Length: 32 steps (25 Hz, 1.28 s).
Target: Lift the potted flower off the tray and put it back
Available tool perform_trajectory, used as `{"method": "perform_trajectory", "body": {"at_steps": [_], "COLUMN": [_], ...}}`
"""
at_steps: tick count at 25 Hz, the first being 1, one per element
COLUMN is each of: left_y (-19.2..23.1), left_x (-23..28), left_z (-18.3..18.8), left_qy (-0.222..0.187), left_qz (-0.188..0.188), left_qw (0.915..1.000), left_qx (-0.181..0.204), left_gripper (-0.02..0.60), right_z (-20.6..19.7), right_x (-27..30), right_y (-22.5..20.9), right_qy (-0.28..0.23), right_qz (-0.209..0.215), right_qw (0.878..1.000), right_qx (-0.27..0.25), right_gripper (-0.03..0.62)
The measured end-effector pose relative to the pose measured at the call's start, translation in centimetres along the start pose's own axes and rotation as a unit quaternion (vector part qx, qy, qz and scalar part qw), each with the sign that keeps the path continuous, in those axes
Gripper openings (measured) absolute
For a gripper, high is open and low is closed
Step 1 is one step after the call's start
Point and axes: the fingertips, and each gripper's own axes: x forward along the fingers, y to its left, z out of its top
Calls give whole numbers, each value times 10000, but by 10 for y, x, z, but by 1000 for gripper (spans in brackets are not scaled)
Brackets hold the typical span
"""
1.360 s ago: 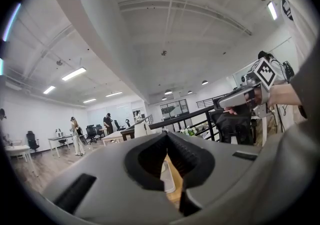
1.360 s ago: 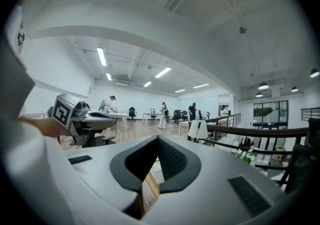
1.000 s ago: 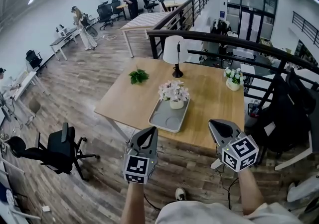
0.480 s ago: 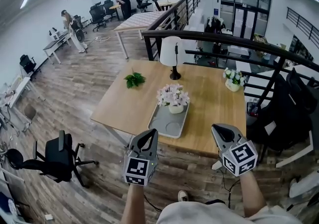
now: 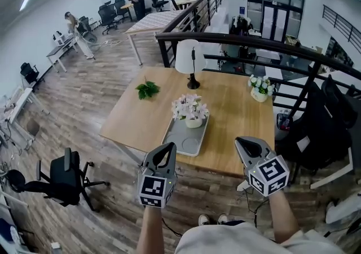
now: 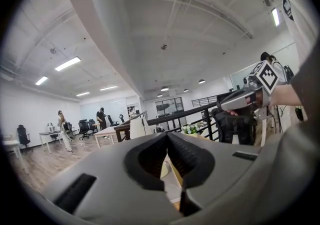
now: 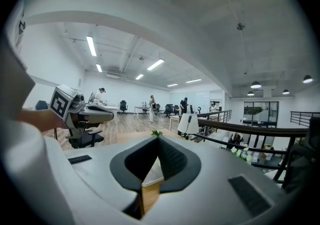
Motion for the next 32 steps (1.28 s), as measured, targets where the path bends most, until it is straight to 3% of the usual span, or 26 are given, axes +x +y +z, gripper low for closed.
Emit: {"method": "perform_trajectory", "body": {"at_steps": [8, 15, 23, 27, 32], "left_y": [-24, -43, -28, -11, 11], "left_x": [13, 25, 53, 75, 109], "left_z": [13, 11, -3, -17, -44], "left_qy": [-28, 115, 229, 215, 246], "left_qz": [123, 299, 387, 327, 192], "left_qw": [9999, 9995, 9990, 9992, 9994], "left_qx": [36, 44, 30, -35, -166], "left_gripper": [6, 6, 44, 50, 101], "right_z": [13, 13, 9, 4, -4], "right_x": [-7, -14, 15, 42, 81], "right_y": [-22, -44, -64, -67, -71], "right_qy": [-155, -338, -446, -396, -374], "right_qz": [215, 411, 508, 623, 672], "right_qw": [9994, 9985, 9976, 9973, 9970], "right_qx": [-228, -111, 111, 46, 40], "right_gripper": [23, 23, 28, 86, 127]}}
